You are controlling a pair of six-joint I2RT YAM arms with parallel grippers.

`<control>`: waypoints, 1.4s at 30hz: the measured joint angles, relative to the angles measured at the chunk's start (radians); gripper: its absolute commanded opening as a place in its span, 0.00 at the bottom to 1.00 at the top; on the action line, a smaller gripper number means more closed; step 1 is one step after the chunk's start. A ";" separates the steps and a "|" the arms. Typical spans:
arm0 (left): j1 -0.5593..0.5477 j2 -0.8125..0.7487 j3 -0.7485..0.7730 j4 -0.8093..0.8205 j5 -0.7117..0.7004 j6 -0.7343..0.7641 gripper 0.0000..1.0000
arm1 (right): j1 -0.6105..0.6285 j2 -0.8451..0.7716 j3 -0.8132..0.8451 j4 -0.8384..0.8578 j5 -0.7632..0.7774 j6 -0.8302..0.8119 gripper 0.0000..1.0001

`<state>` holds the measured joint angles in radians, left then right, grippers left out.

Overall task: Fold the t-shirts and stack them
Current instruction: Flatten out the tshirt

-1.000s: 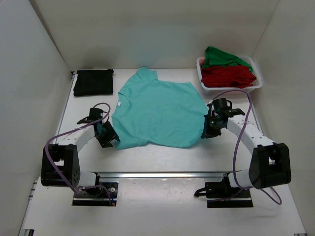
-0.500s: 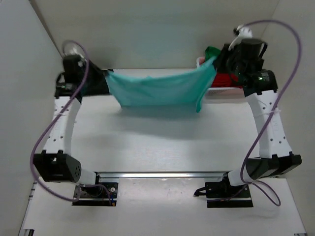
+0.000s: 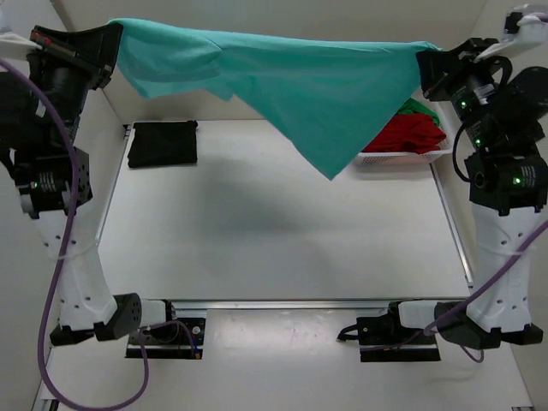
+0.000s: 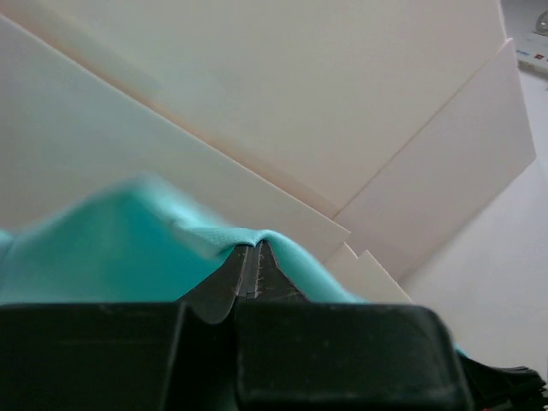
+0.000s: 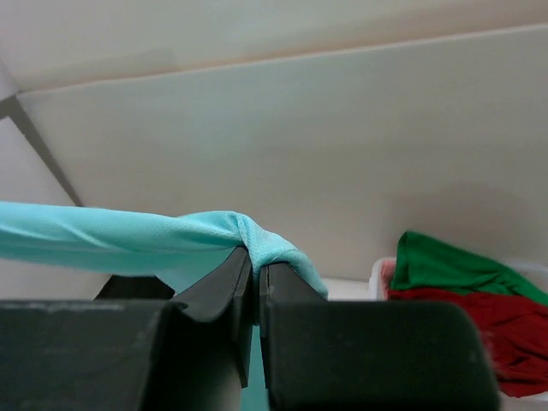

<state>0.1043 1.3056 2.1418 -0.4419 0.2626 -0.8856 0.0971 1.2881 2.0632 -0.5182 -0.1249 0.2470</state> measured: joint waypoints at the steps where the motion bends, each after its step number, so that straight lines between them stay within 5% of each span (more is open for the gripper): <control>1: 0.000 0.022 0.008 0.002 0.004 -0.010 0.00 | 0.001 0.011 -0.001 -0.003 -0.011 0.001 0.00; 14: -0.057 0.310 -0.151 -0.062 0.065 0.002 0.00 | 0.007 0.412 0.066 -0.167 -0.183 0.038 0.00; 18: -0.052 0.528 0.027 -0.139 0.110 0.028 0.00 | 0.034 0.648 0.265 -0.237 -0.203 0.026 0.00; 21: -0.011 0.694 0.255 -0.169 0.136 0.016 0.00 | 0.032 0.674 0.275 -0.240 -0.230 0.026 0.00; 23: 0.021 0.692 0.255 -0.157 0.153 -0.006 0.00 | 0.015 0.660 0.276 -0.229 -0.242 0.026 0.00; 31: 0.069 0.382 -0.010 -0.104 0.177 0.008 0.00 | -0.056 0.490 0.206 -0.199 -0.269 0.014 0.00; 34: 0.046 0.179 -0.253 -0.082 0.177 0.039 0.00 | -0.047 0.397 0.070 -0.187 -0.263 0.007 0.00; 42: -0.013 -0.241 -1.047 -0.088 0.161 0.065 0.00 | -0.002 0.121 -0.770 -0.159 -0.250 -0.007 0.00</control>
<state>0.0910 1.0641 1.0946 -0.5301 0.4232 -0.8204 0.0948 1.4094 1.2934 -0.6769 -0.3748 0.2398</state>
